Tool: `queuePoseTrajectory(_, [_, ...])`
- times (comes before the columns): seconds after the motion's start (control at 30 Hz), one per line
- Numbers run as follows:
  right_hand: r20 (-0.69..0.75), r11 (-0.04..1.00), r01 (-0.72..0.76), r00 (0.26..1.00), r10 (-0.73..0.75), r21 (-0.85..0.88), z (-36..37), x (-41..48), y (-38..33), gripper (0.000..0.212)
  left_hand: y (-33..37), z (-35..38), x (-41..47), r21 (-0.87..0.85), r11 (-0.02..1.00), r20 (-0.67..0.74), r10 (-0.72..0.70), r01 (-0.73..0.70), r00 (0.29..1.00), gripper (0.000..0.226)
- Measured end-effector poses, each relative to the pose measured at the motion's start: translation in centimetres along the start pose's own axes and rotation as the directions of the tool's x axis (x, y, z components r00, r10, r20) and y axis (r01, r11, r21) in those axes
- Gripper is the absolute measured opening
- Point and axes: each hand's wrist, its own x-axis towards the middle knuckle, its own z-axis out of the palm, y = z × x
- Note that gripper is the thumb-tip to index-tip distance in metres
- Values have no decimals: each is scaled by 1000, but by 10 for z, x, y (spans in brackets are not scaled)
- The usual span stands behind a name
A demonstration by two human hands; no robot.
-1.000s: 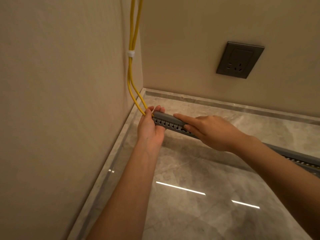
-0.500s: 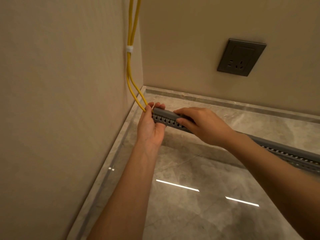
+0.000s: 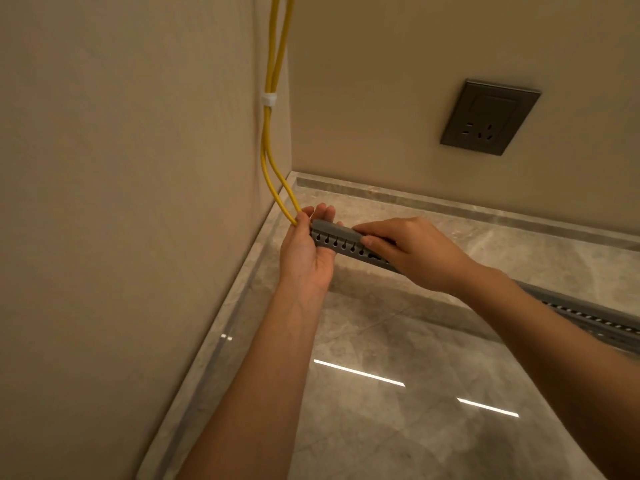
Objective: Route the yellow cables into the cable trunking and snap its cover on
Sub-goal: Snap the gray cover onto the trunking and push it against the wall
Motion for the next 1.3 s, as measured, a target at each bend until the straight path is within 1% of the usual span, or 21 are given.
queuePoseTrajectory(0.1, [10,999,11,1000,-11,-40,-2,0,-3,29,0,2,1,-1,1000,-34,6,-6,999,28])
queuePoseTrajectory(0.17, [17,993,22,1000,-20,-112,-3,-2,-7,32,1,3,2,-9,1000,-62,0,0,998,28])
queuePoseTrajectory(0.3, [-56,959,51,996,-70,-279,1,-3,-22,42,2,8,4,-22,1000,-79,-4,2,997,28])
queuePoseTrajectory(0.37, [-75,923,12,996,-44,-385,8,-1,-30,38,2,9,5,-7,1000,-91,5,-5,996,29])
queuePoseTrajectory(0.43, [-146,892,-39,989,-31,-451,15,1,-36,27,1,9,4,1,1000,-108,-1,1,994,29])
queuePoseTrajectory(0.53, [-243,886,-95,970,-21,-454,23,4,-40,14,2,7,1,5,1000,-125,-22,23,992,26])
queuePoseTrajectory(0.6, [-283,889,-116,959,-16,-443,26,5,-39,16,1,4,-3,51,999,-127,-9,16,992,22])
queuePoseTrajectory(0.7, [-307,896,-116,951,-24,-429,29,3,-41,25,-8,-2,-10,211,977,-127,51,-23,991,6])
queuePoseTrajectory(0.73, [-309,898,-113,951,-26,-425,30,2,-42,28,-12,-3,-12,234,972,-157,66,-28,985,10])
queuePoseTrajectory(0.8, [-301,893,-117,954,-22,-435,32,1,-43,30,-18,1,-17,239,971,-256,91,-29,962,9])
queuePoseTrajectory(0.87, [-301,886,-118,953,-25,-448,34,0,-41,25,-26,7,-21,284,958,-349,132,-30,928,21])
queuePoseTrajectory(0.9, [-308,886,-113,951,-35,-449,34,-1,-40,23,-30,9,-23,320,947,-372,152,-27,916,25])
queuePoseTrajectory(0.97, [-326,884,-97,943,-66,-457,34,-2,-39,17,-38,10,-27,393,919,-379,201,-40,903,31])
queuePoseTrajectory(1.07, [-344,880,-82,934,-95,-467,34,-2,-40,13,-41,10,-24,453,889,-377,260,-68,889,32])
queuePoseTrajectory(1.23, [-331,882,-71,938,-99,-466,34,-1,-40,14,-43,4,-19,575,809,-340,367,-117,866,37])
queuePoseTrajectory(1.3, [-325,882,-71,941,-96,-466,34,0,-41,15,-44,2,-18,598,789,-330,406,-144,852,39])
